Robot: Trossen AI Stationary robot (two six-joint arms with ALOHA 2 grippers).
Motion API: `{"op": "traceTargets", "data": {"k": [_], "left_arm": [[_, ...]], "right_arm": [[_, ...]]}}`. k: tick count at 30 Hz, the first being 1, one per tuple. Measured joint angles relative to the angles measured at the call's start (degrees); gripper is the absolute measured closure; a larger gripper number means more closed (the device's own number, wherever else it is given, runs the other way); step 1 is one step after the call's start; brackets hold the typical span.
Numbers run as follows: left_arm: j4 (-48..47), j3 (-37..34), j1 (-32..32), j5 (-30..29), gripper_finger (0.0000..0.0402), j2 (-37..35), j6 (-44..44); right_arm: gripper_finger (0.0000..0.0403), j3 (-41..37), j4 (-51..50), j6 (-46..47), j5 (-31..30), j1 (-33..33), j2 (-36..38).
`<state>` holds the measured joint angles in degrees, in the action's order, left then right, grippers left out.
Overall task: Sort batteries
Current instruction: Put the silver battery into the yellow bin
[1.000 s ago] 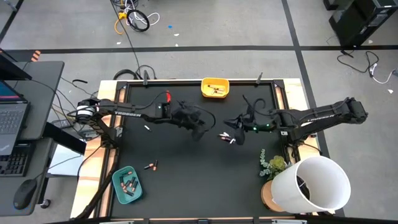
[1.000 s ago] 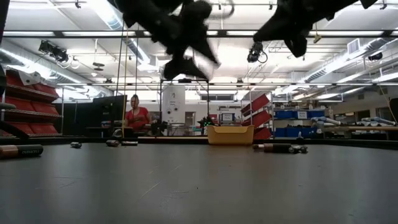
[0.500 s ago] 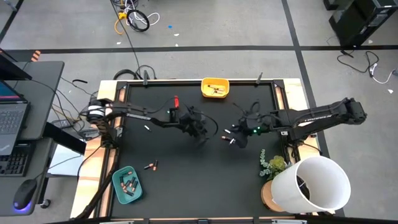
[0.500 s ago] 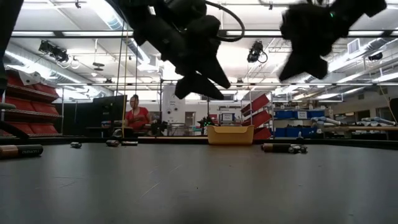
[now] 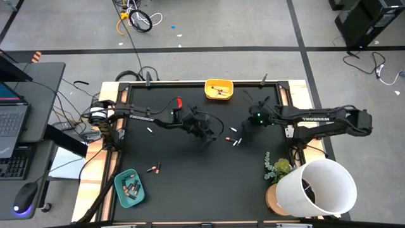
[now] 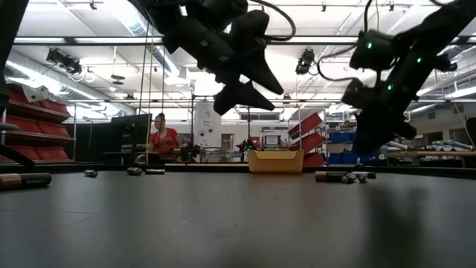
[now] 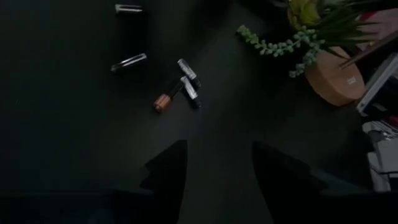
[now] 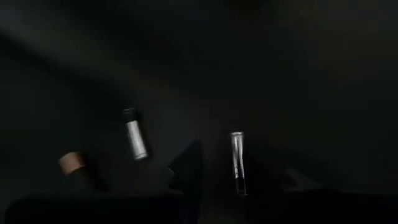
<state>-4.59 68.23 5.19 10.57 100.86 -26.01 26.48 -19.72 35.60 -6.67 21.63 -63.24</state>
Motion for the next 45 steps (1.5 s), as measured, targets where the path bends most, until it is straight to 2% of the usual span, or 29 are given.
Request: {"op": "traceTargets", "data": {"k": [5, 9, 15, 18, 22, 24, 32, 39, 42, 45], "left_arm": [[-0.3, 0.1, 0.6, 3.2, 0.0206, 0.0, 0.3], [-0.4, 0.1, 1.3, 4.6, 0.0206, 0.0, 0.6], [-1.4, 0.1, 2.4, 6.8, 0.0206, -1.1, 0.8], [-2.3, 0.0, 2.8, 6.6, 0.0206, -2.4, 1.5], [-2.8, 0.0, 3.7, 6.0, 0.0206, -3.4, 1.9], [-3.9, 0.0, 4.1, 6.0, 0.0206, -3.7, 1.9], [-4.0, 0.0, 4.6, 6.1, 0.0206, -3.9, 1.8], [-4.3, 0.0, 4.6, 6.2, 0.0206, -3.9, 1.8], [-4.3, 0.0, 4.6, 6.2, 0.0206, -3.9, 1.8], [-4.3, 0.0, 4.6, 6.2, 0.0206, -3.9, 1.8]], "right_arm": [[0.0282, -1.1, 2.8, -5.9, 2.0, 6.0, -3.6], [0.0281, -1.1, 3.1, -10.3, 1.9, 8.7, -9.7], [0.0285, -0.6, 9.2, -10.9, 3.5, 10.7, -15.4], [0.03, -0.7, 9.3, -9.6, 3.5, 10.7, -15.5], [0.0373, -0.6, 8.1, -10.0, 2.2, 10.7, -15.9], [0.0392, -0.6, 8.0, -11.1, 1.6, 10.5, -16.2], [0.0403, 0.4, 7.2, -13.3, 0.7, 9.6, -13.9], [0.0402, 4.5, 7.3, -13.1, 4.7, 7.8, -8.3], [0.0402, 6.3, 6.5, -13.1, 8.5, 7.5, -6.8], [0.0401, 8.3, -2.4, -11.0, 9.2, 8.0, -5.4]]}}
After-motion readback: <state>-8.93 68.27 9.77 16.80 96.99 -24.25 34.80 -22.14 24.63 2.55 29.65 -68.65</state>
